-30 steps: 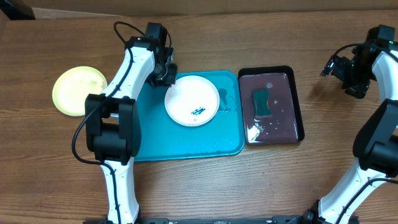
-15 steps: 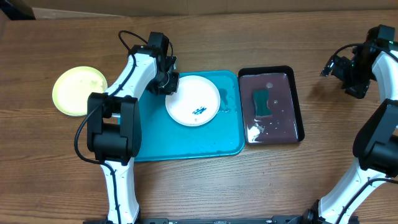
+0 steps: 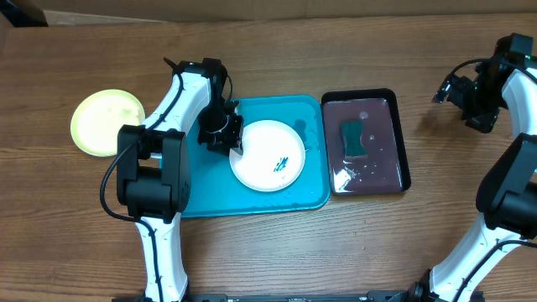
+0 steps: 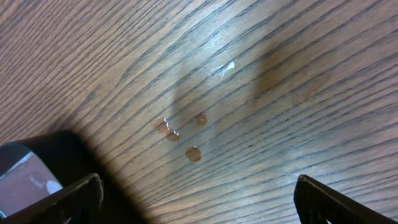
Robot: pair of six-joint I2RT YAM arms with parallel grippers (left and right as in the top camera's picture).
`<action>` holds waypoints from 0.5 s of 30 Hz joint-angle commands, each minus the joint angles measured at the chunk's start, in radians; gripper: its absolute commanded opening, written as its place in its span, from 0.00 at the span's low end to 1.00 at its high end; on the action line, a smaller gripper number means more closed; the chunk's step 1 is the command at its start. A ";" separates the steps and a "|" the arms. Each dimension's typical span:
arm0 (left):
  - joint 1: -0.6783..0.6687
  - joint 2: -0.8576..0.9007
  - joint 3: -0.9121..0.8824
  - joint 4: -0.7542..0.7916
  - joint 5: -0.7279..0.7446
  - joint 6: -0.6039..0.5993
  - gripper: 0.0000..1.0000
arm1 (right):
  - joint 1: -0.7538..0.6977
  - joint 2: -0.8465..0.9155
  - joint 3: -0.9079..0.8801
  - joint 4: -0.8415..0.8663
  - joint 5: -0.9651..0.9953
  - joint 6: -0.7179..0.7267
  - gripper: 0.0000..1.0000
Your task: Clean dirty plates on tray and stack at the side
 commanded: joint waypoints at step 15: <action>0.011 -0.076 0.081 0.047 -0.103 -0.022 0.34 | 0.000 -0.022 0.026 0.002 -0.006 0.000 1.00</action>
